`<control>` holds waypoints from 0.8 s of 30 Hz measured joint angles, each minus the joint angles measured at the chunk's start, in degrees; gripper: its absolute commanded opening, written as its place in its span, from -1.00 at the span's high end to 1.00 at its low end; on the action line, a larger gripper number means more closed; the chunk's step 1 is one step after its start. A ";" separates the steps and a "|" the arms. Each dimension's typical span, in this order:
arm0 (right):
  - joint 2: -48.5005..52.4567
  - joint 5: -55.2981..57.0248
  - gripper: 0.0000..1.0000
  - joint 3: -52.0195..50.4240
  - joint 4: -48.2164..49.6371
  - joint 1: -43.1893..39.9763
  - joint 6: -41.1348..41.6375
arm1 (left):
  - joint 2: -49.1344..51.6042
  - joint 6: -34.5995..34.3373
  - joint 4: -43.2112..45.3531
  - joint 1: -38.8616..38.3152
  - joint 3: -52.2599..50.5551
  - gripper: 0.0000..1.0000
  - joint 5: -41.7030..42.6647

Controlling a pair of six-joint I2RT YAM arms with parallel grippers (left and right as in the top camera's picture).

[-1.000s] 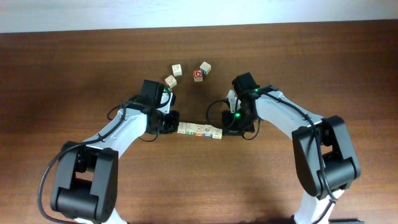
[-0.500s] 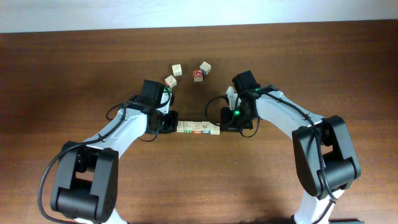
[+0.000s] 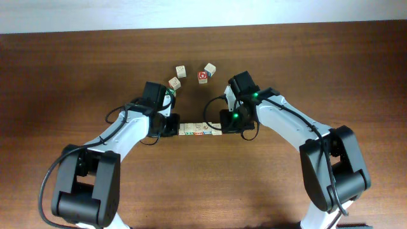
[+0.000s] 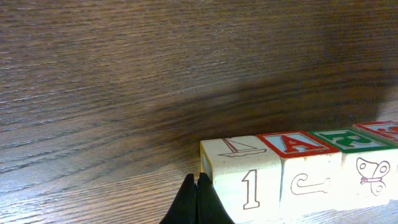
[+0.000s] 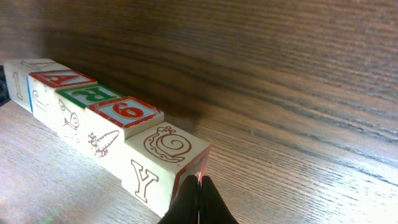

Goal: Rotate 5 blocks

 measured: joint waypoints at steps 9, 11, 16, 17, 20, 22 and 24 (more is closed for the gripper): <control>-0.22 1.68 0.92 3.85 -0.61 2.21 -0.04 | 0.00 -0.02 -0.04 0.59 -0.04 1.00 -1.55; -0.46 -1.95 0.91 5.40 0.24 5.66 0.02 | 0.00 0.00 0.48 -0.52 -0.04 1.00 2.95; -0.44 -3.06 0.92 5.29 -0.52 6.80 1.11 | 0.00 0.00 0.50 -1.68 -0.04 1.00 7.04; -0.44 -3.06 0.92 5.29 -0.15 6.73 1.14 | 0.00 0.00 0.50 -1.68 -0.04 1.00 7.23; -0.44 -3.08 0.92 5.29 -0.17 5.20 1.25 | 0.00 0.00 0.48 -1.68 -0.04 1.00 7.41; -0.44 -2.47 0.91 5.29 -0.46 4.24 1.29 | 0.00 0.00 0.50 -1.68 -0.04 1.00 7.45; -0.44 -1.29 0.92 5.29 -1.07 4.24 1.29 | 0.00 0.00 0.48 -1.68 -0.04 1.00 7.45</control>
